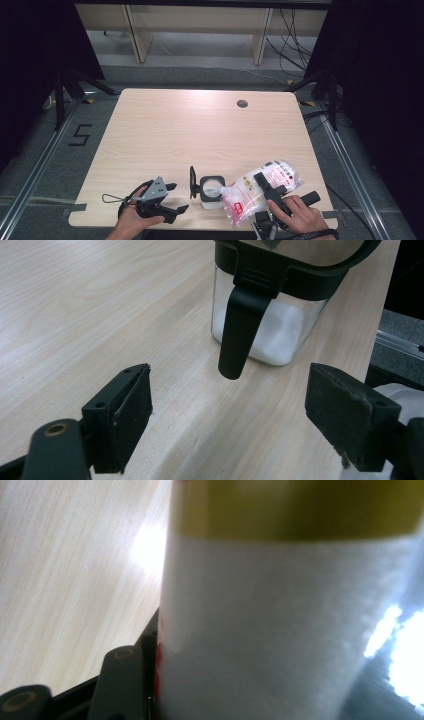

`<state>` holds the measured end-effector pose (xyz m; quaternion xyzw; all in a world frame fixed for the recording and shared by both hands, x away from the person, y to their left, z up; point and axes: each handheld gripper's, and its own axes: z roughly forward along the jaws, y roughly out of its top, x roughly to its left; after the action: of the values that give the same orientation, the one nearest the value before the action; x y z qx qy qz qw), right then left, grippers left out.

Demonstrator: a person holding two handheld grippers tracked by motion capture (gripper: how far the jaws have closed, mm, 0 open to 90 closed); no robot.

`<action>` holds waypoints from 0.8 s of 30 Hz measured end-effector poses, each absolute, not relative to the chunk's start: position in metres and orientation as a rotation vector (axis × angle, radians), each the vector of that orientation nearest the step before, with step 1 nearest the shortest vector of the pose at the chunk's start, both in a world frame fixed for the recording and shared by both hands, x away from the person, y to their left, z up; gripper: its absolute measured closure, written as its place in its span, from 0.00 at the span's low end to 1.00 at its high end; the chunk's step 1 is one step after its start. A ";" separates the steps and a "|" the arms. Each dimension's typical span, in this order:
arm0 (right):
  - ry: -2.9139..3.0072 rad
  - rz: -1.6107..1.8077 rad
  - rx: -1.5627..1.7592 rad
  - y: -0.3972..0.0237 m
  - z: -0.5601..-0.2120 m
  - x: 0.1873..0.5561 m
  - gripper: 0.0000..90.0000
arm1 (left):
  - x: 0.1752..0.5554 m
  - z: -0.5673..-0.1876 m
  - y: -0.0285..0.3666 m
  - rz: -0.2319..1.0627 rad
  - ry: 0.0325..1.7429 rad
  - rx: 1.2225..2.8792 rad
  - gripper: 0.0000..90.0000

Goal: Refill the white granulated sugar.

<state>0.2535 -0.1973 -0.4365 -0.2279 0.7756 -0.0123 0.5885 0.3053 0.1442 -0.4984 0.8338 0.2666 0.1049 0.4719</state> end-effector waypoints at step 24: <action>1.800 -0.018 -0.562 -0.196 -0.436 0.255 0.51 | 0.304 -0.497 0.144 0.249 0.664 2.043 0.21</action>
<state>0.2550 -0.1956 -0.4356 -0.2412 0.7725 -0.0077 0.5873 0.3040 0.1445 -0.4972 0.8337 0.2709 0.1015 0.4703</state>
